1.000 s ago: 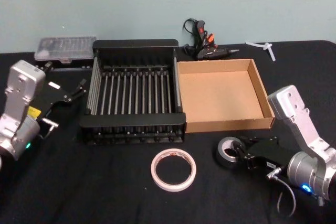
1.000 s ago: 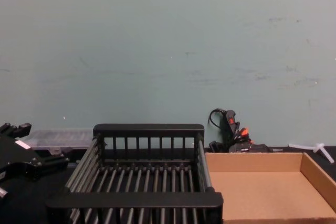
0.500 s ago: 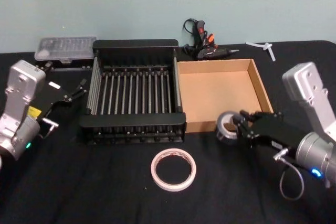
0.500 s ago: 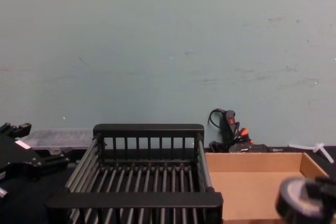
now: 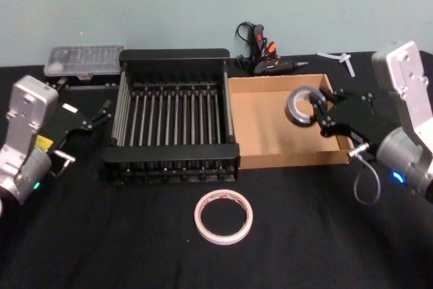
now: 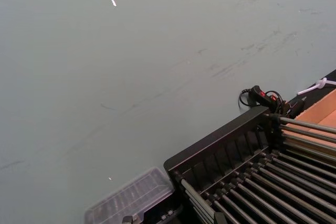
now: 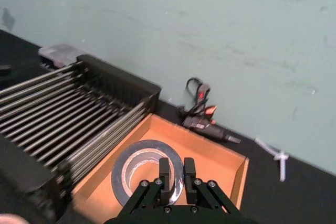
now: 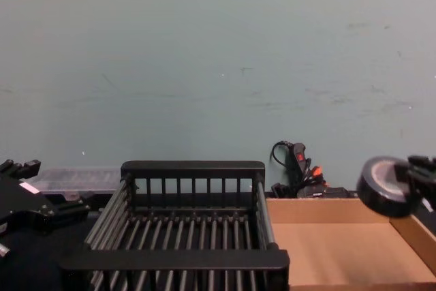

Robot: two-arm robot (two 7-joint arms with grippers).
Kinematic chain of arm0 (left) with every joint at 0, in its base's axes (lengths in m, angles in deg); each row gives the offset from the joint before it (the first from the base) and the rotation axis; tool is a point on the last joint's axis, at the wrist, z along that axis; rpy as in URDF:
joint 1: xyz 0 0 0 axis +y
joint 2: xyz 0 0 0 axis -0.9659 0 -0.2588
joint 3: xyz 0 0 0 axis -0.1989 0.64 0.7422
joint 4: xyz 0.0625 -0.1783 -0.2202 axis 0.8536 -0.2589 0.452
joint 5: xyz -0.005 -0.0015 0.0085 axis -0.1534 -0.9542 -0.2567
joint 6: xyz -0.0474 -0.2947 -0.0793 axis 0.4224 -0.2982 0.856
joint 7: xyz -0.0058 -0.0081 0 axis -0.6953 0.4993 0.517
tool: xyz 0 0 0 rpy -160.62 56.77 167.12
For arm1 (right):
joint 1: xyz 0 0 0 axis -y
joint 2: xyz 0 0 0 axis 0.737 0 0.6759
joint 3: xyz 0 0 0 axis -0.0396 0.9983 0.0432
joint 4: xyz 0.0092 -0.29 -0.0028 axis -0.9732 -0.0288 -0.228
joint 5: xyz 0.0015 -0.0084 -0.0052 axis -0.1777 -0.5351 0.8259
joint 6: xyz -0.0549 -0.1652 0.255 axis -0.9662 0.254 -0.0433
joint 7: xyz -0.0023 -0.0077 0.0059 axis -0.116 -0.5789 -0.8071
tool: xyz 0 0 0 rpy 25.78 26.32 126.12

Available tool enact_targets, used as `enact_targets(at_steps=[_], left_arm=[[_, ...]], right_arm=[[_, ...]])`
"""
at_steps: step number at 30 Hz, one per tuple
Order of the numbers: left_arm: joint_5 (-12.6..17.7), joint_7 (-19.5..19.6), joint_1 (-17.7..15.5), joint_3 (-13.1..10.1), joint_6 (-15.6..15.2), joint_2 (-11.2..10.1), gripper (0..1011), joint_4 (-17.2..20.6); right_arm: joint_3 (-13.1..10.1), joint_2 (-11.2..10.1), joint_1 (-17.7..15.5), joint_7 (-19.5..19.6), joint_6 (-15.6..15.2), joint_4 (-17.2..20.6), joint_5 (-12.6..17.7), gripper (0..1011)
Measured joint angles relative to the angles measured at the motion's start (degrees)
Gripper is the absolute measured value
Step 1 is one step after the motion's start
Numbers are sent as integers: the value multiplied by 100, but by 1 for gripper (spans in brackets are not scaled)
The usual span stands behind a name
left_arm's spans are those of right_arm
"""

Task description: Pick up the white tape and place it into the black box , Pick up the silver tape and place it into the brown box.

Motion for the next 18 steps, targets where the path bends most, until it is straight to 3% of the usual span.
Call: enact_targets(at_steps=[6, 12, 18], left_arm=[[0, 0, 0, 0, 0, 0, 1001, 0], [0, 0, 0, 0, 0, 0, 1001, 0], [0, 0, 0, 0, 0, 0, 1001, 0]], right_arm=[[141, 239, 493, 100, 303, -636, -328, 166], [329, 568, 1101, 284, 759, -1618, -779, 166], [466, 808, 1483, 386, 1005, -2420, -1092, 166]])
